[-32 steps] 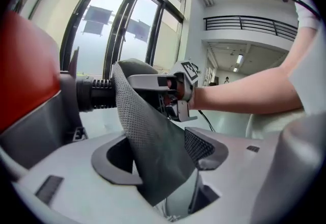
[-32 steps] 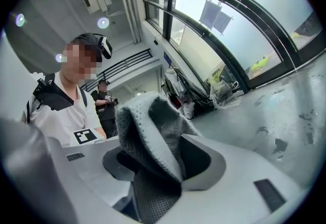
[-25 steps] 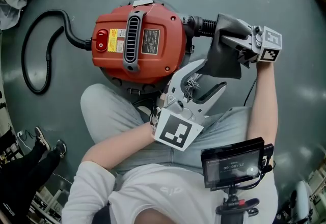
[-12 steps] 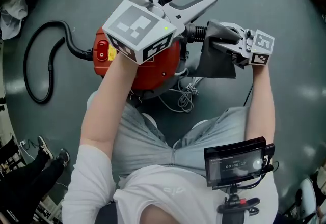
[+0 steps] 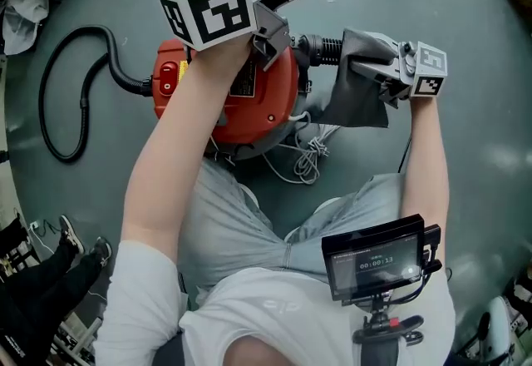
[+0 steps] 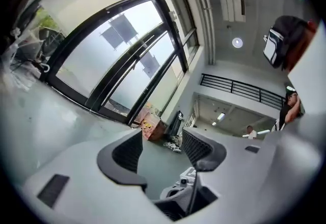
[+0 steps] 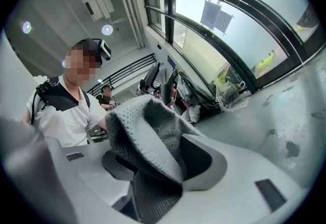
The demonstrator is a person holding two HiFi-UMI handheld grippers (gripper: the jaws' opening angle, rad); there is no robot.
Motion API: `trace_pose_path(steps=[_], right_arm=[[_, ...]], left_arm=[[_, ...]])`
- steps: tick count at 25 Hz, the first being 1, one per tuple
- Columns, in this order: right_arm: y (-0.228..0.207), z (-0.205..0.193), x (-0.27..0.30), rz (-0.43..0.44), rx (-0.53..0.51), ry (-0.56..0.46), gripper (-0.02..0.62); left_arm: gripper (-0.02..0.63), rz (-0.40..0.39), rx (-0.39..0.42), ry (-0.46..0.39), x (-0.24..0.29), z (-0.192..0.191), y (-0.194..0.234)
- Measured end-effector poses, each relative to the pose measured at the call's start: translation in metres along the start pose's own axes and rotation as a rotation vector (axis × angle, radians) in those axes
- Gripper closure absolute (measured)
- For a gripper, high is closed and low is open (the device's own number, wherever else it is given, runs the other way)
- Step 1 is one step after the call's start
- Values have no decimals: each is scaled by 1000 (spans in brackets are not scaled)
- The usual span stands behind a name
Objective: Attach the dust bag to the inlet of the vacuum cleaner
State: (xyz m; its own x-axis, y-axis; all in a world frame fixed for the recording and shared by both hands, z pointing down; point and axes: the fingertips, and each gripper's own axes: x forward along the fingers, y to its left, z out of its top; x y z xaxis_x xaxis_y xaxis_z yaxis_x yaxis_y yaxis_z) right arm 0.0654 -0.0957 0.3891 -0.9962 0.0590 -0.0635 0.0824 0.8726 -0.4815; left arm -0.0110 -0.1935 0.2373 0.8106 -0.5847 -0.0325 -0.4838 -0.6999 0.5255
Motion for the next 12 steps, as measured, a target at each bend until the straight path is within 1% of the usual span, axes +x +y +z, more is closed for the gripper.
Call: trace_pose_path(steps=[1, 3, 4, 5, 6, 7, 9, 10, 11, 12], right_arm=[[-1, 0, 2, 8, -4, 23, 403], [1, 1, 5, 19, -64, 98, 402], [2, 2, 6, 25, -97, 131, 402], [1, 1, 7, 33, -107, 148, 402], [-3, 1, 6, 48, -83, 135, 402], [-8, -1, 6, 69, -22, 88, 402], [-20, -3, 3, 122, 157, -59, 402], [-23, -4, 2, 137, 221, -113, 400], [-24, -4, 2, 133, 240, -129, 395], [-22, -3, 4, 110, 207, -102, 389]], left_arm=[[353, -4, -24, -11, -2, 1, 1], [353, -16, -66, -25, -3, 1, 2], [353, -21, -78, -27, -2, 0, 3], [353, -24, -86, -28, -1, -1, 4], [353, -26, -97, -29, -1, -3, 5], [353, -27, -111, -32, -2, -4, 7], [353, -32, -139, -47, -5, -3, 10], [353, -39, -147, -54, -6, -3, 10], [353, -46, -151, -57, -6, -2, 10], [353, -51, -151, -57, -5, -3, 9]])
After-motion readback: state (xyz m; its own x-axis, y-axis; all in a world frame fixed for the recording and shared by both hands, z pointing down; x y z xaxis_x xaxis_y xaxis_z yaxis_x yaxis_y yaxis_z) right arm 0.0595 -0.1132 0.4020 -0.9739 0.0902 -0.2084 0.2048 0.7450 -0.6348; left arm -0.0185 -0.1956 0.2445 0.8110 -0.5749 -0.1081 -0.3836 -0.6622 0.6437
